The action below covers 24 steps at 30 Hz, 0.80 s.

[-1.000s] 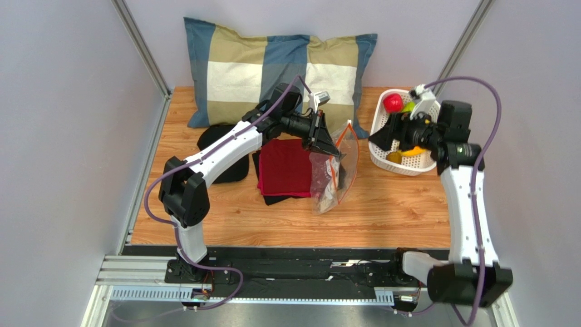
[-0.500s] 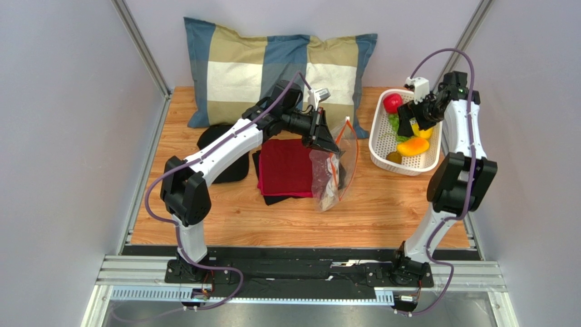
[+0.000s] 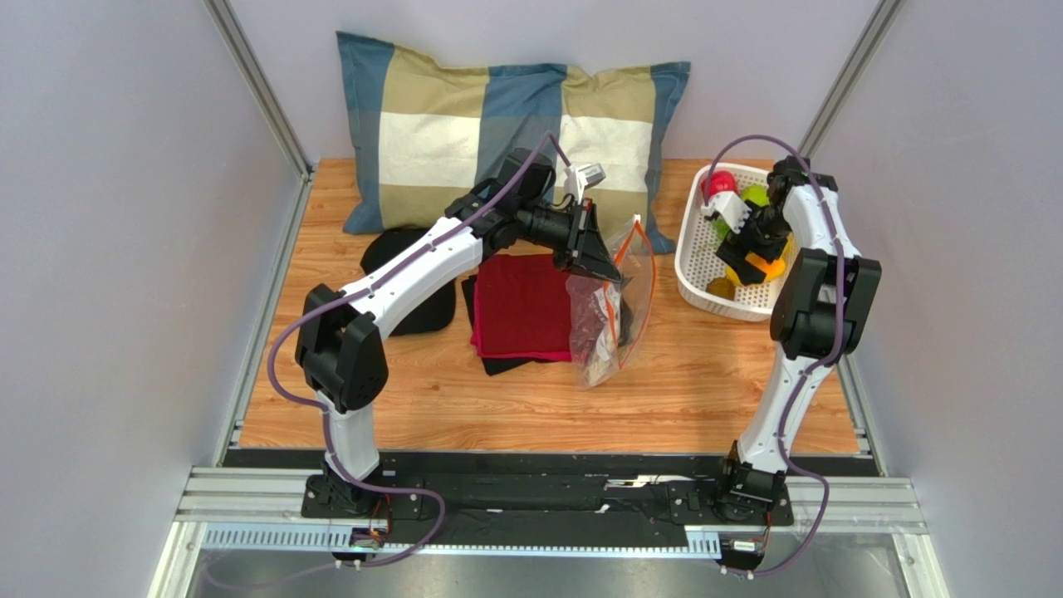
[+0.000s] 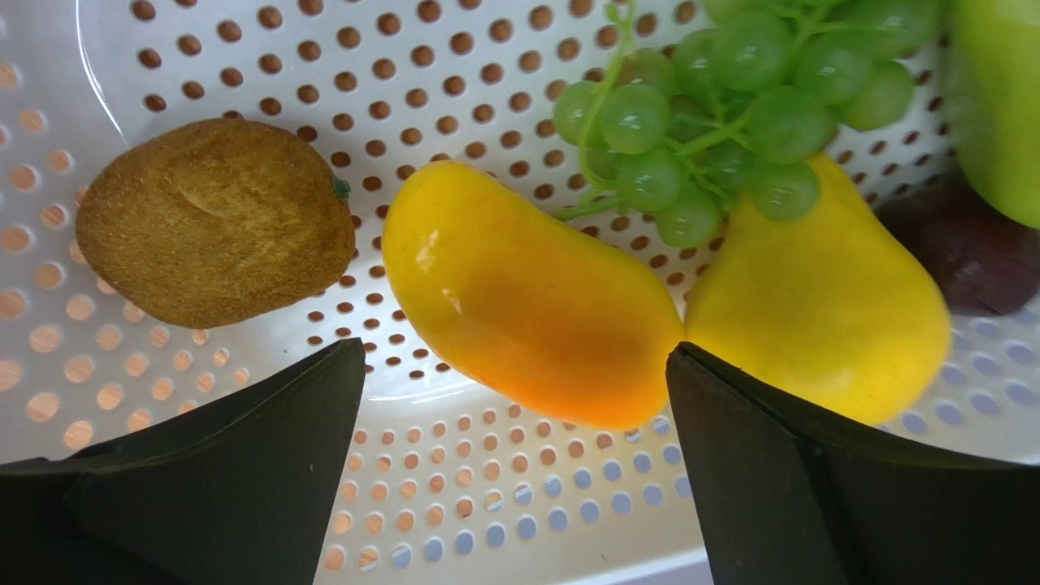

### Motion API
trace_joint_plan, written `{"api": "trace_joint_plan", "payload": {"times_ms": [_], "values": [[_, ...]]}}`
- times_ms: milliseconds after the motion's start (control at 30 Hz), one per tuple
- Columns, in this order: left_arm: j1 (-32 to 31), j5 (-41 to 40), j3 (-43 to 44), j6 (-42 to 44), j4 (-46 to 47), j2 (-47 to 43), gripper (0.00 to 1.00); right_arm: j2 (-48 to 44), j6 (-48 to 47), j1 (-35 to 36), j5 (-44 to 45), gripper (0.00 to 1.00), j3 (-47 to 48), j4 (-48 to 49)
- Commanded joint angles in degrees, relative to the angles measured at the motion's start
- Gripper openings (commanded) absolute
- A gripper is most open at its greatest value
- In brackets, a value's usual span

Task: Place the food in the zip-top bag and seal the zipper
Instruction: Pick up the fake fruit from the bin.

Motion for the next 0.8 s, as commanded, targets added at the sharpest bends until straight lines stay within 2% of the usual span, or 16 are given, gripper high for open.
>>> {"api": "trace_joint_plan", "payload": {"times_ms": [0,167,267,300,400,467,500,633,733,767], "values": [[0.01,0.73,2.4,1.23,0.94,0.27,0.0,1.72,-6.12,0.75,4.47,0.97,-2.17,3.3],[0.01,0.73,2.75,0.96,1.11,0.88,0.0,3.22,-5.86,0.75,5.36,0.91,-3.49,3.92],[0.01,0.65,2.93,0.87,1.11,1.06,0.0,2.0,-6.04,0.75,4.22,0.74,-4.37,4.18],[0.01,0.65,2.93,0.87,1.11,1.06,0.0,0.95,-6.04,0.75,3.69,0.63,-4.46,4.09],[0.01,0.38,3.28,0.79,1.02,1.15,0.0,-2.03,-5.78,0.49,1.67,0.46,-4.02,4.18],[-0.08,0.3,3.54,0.96,0.85,1.32,0.0,-4.06,-3.85,0.23,0.27,0.42,-2.62,4.09],[0.0,0.21,3.46,0.87,0.85,1.06,0.0,-4.94,-2.88,-0.04,-2.26,0.38,-1.83,3.22],[0.01,-0.49,3.11,0.96,1.11,0.8,0.0,-12.57,6.86,-0.83,-11.93,0.32,2.3,0.32],[0.01,-0.41,2.84,0.26,1.73,0.97,0.0,-18.11,17.31,-1.01,-21.86,0.29,4.68,-1.7],[0.01,-0.23,3.02,-0.09,1.81,1.23,0.0,-19.61,20.65,-1.01,-28.15,0.26,5.12,-2.32]]}}
